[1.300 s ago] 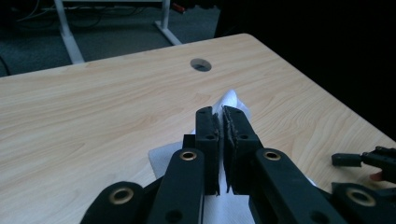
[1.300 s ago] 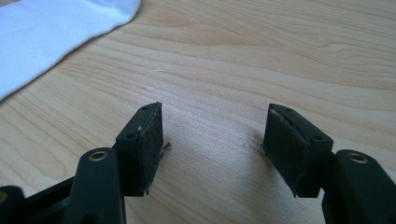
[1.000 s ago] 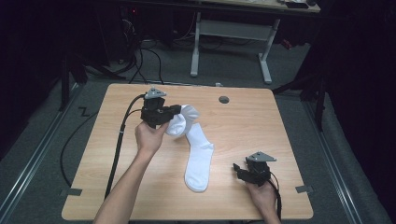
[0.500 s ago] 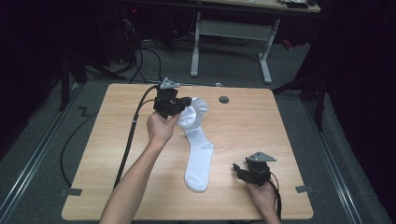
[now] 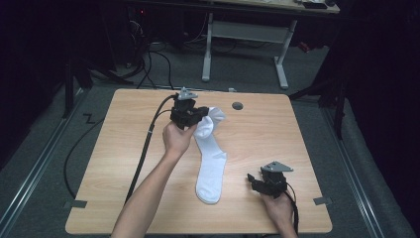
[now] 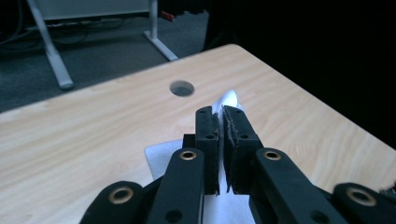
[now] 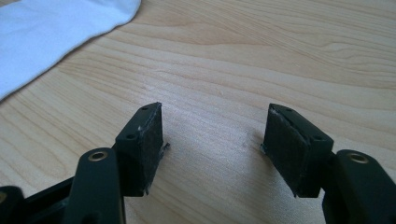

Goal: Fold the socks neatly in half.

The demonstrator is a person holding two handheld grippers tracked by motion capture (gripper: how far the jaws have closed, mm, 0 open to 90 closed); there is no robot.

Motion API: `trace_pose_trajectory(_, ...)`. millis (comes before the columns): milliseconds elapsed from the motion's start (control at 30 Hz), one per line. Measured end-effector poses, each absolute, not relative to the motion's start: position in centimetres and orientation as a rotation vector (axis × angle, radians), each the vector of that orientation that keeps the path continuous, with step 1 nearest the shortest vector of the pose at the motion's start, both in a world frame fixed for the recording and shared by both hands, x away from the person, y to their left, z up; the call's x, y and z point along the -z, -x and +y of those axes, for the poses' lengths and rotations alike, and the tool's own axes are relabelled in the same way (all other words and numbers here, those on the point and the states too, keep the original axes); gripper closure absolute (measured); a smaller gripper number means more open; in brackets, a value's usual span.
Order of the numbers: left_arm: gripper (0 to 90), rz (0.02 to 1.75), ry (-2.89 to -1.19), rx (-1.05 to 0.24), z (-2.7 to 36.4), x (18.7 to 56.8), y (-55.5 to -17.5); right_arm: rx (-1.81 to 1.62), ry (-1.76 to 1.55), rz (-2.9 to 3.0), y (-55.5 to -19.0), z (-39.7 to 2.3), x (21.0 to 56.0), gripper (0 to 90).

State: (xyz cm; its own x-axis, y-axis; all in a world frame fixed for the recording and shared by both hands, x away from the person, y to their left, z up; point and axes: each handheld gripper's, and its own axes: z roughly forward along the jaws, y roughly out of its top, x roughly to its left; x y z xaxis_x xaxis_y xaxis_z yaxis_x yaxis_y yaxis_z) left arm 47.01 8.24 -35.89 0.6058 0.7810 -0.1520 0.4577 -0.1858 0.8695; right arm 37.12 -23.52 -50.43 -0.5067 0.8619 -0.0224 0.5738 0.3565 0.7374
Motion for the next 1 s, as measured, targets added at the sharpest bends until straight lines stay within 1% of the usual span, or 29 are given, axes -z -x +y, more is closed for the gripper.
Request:
trace_pose_trajectory(267, 85.2, 0.990, -1.859, -0.342, 7.8, 37.5, -44.8, -0.959, -1.254, 2.215, -37.1, -23.5, 50.4, 37.7)
trace_pose_trajectory(600, 85.0, 1.008, -1.909, -0.274, 7.3, 40.9, -42.1, -0.960, -1.253, 2.215, -37.1, -23.5, 50.4, 37.7)
trace_pose_trajectory(1000, 84.6, 1.006, -1.977, -0.267, 6.4, 43.3, -40.3, -0.960, -1.253, 2.215, -37.1, -23.5, 50.4, 37.7)
